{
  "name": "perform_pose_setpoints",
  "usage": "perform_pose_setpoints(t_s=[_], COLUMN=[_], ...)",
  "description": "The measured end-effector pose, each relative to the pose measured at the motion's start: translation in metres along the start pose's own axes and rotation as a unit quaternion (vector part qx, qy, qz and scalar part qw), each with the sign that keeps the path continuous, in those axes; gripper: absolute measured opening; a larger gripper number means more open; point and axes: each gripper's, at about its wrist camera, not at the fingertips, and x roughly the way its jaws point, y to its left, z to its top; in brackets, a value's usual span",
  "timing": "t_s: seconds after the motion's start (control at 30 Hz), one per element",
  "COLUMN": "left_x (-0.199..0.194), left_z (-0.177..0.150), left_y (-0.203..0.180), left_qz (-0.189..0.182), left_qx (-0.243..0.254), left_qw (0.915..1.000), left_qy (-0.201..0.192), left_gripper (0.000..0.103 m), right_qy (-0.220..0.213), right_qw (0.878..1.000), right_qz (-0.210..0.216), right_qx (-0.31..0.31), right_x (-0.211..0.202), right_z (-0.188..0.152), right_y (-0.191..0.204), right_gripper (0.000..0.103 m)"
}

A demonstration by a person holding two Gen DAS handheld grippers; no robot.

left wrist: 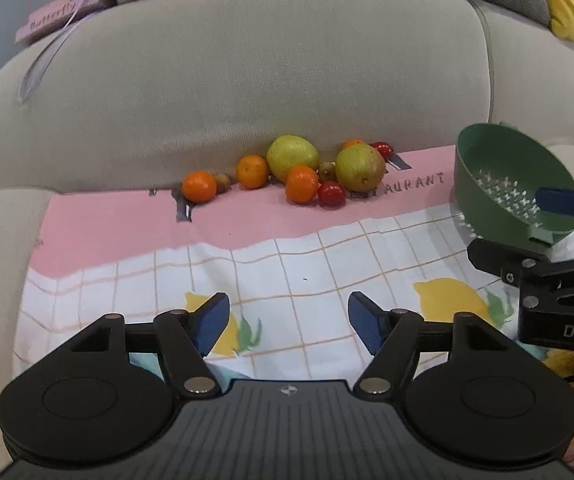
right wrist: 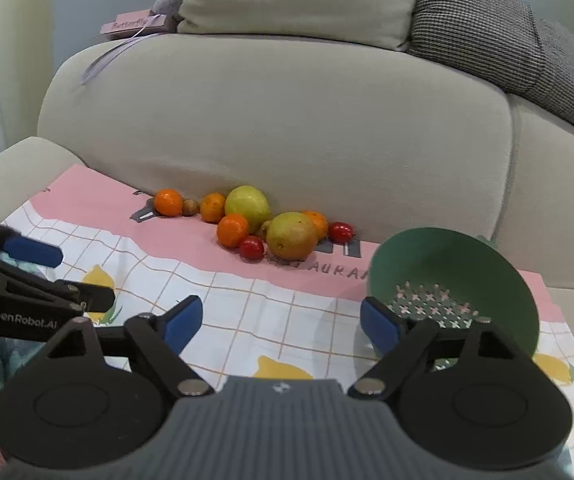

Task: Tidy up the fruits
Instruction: 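Close the left tool on a tangerine while the right tool grasps a large pear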

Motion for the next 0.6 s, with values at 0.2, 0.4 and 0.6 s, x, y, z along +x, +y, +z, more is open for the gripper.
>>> perform_pose_setpoints(t_s=[0.2, 0.4, 0.6], left_x=[0.018, 0.034, 0.058], left_z=[0.014, 0.034, 0.057], left_y=[0.016, 0.038, 0.055], left_qz=[0.013, 0.024, 0.032], left_qx=[0.004, 0.002, 0.021], left_qw=[0.9998, 0.9996, 0.9993], left_qy=[0.013, 0.011, 0.005], left_gripper=[0.069, 0.062, 0.058], right_qy=[-0.005, 0.002, 0.022], right_qw=[1.000, 1.000, 0.999], right_qz=[0.013, 0.013, 0.014], right_qx=[0.000, -0.016, -0.045], right_x=[0.018, 0.050, 0.096], right_z=[0.013, 0.034, 0.056], right_y=[-0.001, -0.001, -0.001], right_gripper=[0.081, 0.085, 0.085])
